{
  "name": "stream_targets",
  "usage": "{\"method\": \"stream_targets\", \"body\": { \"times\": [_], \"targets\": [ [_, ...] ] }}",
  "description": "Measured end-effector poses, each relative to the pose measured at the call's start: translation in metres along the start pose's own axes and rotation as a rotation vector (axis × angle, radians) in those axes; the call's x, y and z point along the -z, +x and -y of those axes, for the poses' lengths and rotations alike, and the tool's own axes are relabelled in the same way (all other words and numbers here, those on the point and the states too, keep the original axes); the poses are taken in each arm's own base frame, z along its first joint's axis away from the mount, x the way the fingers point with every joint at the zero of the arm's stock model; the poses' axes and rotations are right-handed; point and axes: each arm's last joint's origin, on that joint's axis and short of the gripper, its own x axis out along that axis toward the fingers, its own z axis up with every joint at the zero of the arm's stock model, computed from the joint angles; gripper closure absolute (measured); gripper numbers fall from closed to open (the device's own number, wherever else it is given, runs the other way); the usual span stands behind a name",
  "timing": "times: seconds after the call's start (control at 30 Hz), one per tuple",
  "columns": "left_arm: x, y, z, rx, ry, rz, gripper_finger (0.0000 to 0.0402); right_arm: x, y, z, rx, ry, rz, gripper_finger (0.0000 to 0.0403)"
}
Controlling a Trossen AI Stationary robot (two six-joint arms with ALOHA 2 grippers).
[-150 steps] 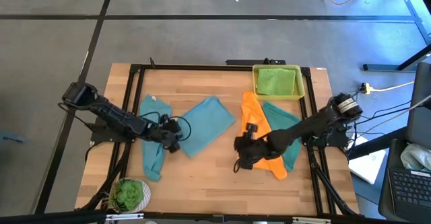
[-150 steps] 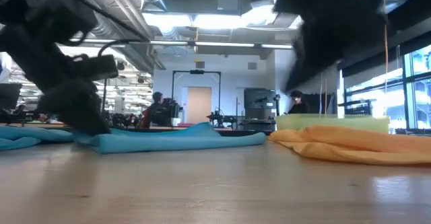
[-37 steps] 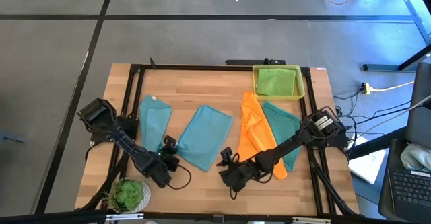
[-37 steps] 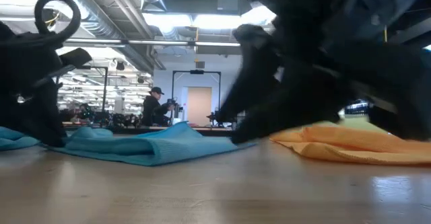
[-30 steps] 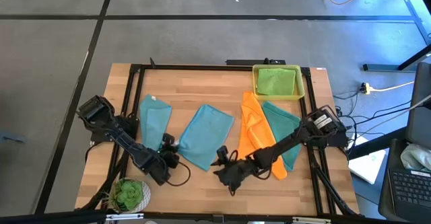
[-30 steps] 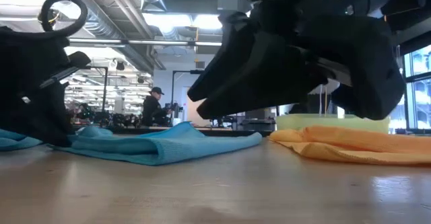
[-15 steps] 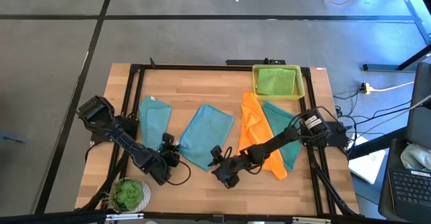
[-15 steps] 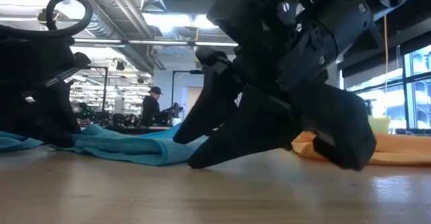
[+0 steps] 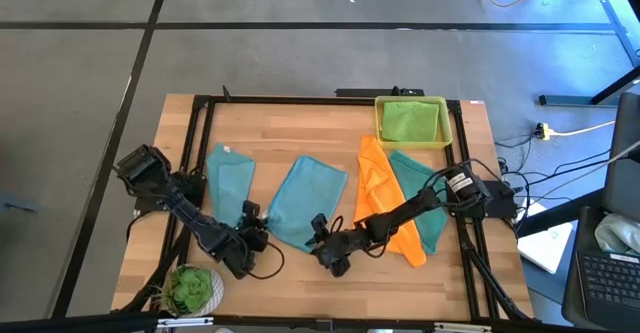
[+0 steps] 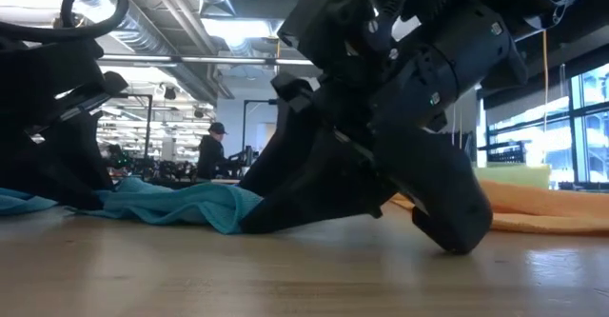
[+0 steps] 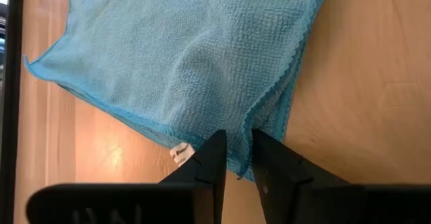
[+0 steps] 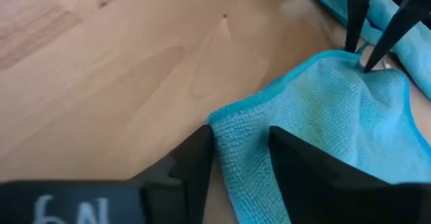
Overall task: Fold microfiber towels
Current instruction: Fold the middle blue microfiber cloth
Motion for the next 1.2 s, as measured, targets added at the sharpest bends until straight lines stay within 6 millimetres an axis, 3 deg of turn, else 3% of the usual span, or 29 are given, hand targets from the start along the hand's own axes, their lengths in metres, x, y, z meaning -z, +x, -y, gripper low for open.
{"method": "stream_targets", "body": {
  "times": [0.2, 0.27, 0.63, 0.83, 1.03, 1.2],
  "targets": [
    [-0.002, -0.011, 0.003, 0.022, 0.072, -0.054, 0.0338, -0.003, -0.002, -0.008, -0.03, 0.037, 0.004, 0.0374],
    [-0.006, -0.018, 0.002, 0.032, 0.111, -0.099, 0.0339, -0.004, -0.003, -0.01, -0.036, 0.045, 0.006, 0.0392],
    [-0.046, -0.062, 0.009, 0.113, 0.127, -0.047, 0.0335, -0.025, -0.01, -0.005, -0.052, 0.082, 0.042, 0.0394],
    [-0.065, -0.082, 0.017, 0.174, 0.063, 0.071, 0.0338, -0.034, -0.013, -0.008, -0.121, 0.084, -0.068, 0.0396],
    [-0.071, -0.076, 0.028, 0.225, 0.0, 0.174, 0.0332, -0.048, -0.017, -0.006, -0.137, 0.151, -0.111, 0.0393],
    [-0.07, -0.059, 0.037, 0.207, 0.037, 0.162, 0.0324, -0.067, -0.019, 0.006, -0.012, 0.229, -0.081, 0.0394]
  ]
}}
